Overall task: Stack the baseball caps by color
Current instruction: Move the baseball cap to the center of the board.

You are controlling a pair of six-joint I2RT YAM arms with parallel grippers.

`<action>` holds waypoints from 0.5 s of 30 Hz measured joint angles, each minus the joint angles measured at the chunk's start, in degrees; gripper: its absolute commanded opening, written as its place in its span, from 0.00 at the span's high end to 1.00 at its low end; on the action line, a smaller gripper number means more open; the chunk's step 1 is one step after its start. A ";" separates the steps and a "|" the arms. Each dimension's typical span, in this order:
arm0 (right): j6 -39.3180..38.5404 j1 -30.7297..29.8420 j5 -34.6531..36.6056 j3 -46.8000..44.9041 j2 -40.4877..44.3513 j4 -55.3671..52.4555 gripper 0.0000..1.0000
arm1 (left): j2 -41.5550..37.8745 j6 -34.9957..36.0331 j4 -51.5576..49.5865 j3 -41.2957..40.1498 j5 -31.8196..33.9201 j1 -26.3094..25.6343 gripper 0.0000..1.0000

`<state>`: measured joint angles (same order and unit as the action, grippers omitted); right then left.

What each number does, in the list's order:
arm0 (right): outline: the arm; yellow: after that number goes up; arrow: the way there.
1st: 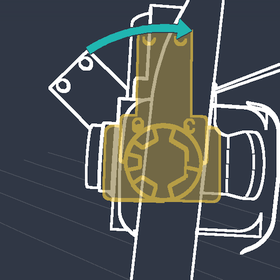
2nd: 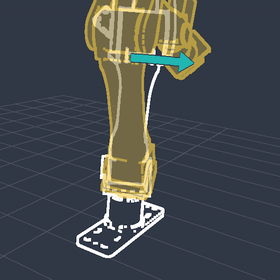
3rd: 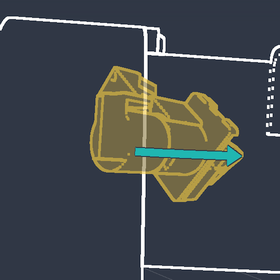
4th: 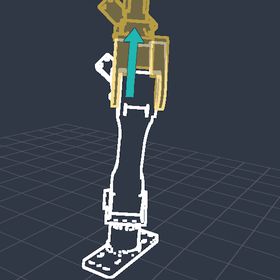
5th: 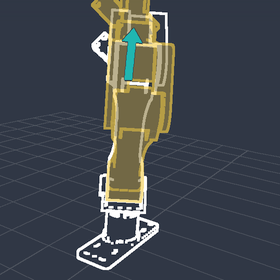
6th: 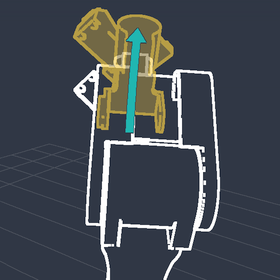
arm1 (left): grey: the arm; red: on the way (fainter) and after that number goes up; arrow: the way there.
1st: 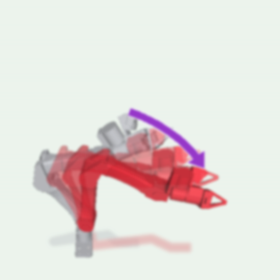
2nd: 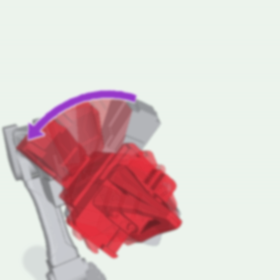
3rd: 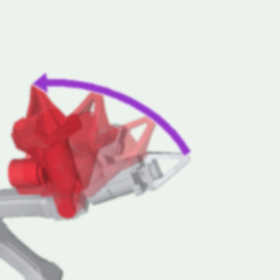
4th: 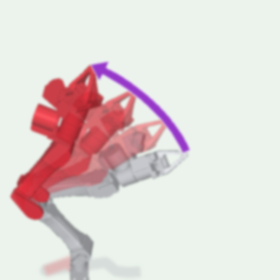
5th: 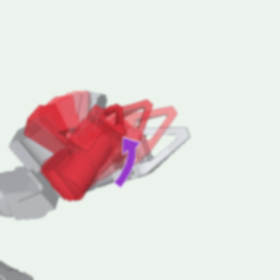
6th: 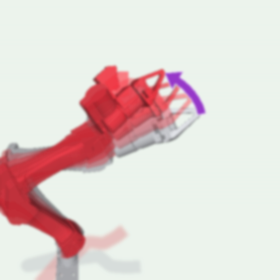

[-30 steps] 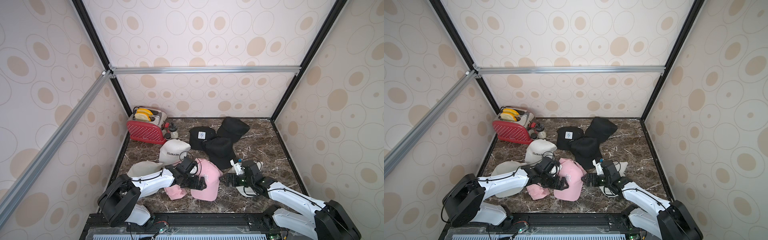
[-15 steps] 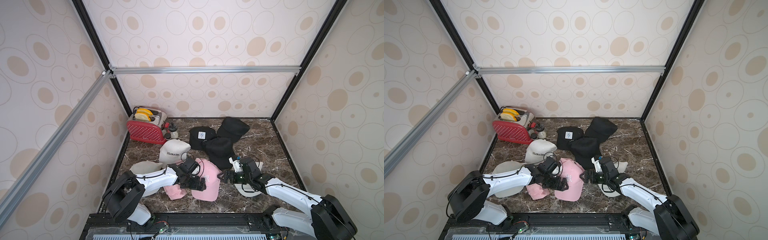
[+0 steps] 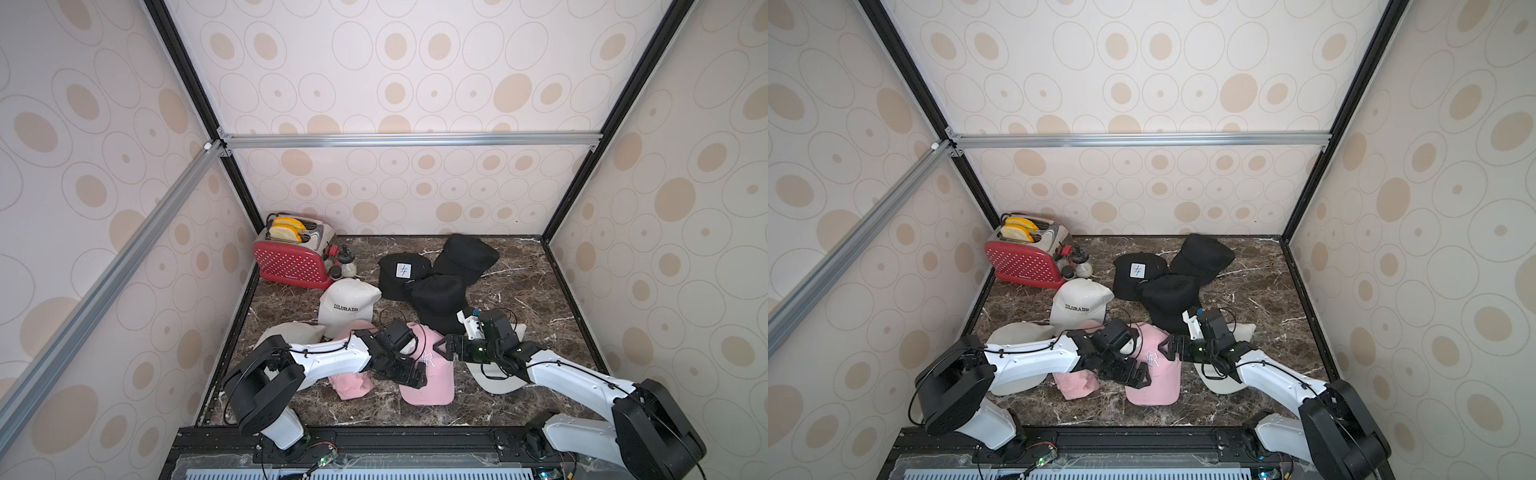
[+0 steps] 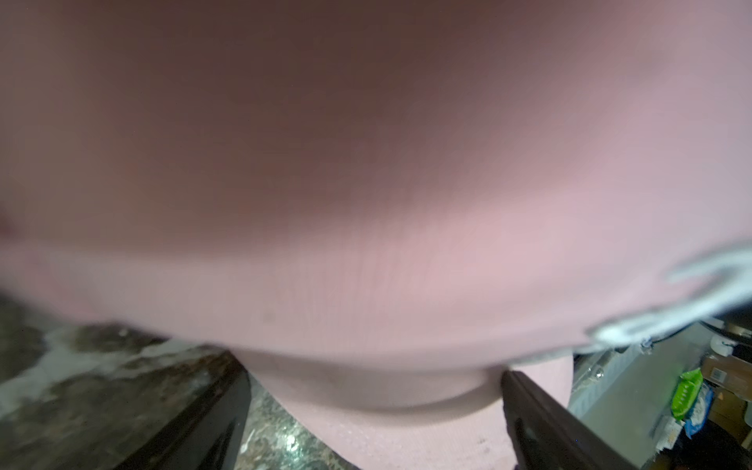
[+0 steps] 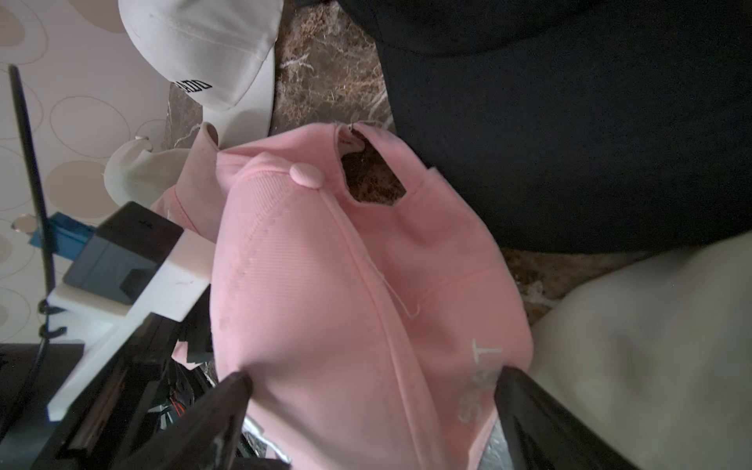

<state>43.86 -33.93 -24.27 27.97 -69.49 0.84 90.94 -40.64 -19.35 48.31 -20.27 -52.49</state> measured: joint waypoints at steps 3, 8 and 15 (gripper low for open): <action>-0.81 0.57 -0.70 0.33 -1.73 2.14 0.15 | 1.60 -0.11 0.59 1.64 2.14 0.09 0.07; -2.38 2.62 -0.15 0.48 -3.23 3.91 0.15 | 4.66 0.39 1.90 4.61 3.93 0.92 0.09; -7.26 7.30 -0.15 3.78 -7.80 4.42 0.16 | 9.73 3.02 2.38 10.27 4.13 3.21 0.10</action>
<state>36.60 -26.63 -24.43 31.75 -77.30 5.26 100.66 -37.63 -16.97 58.59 -16.14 -49.28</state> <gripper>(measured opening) 0.842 0.901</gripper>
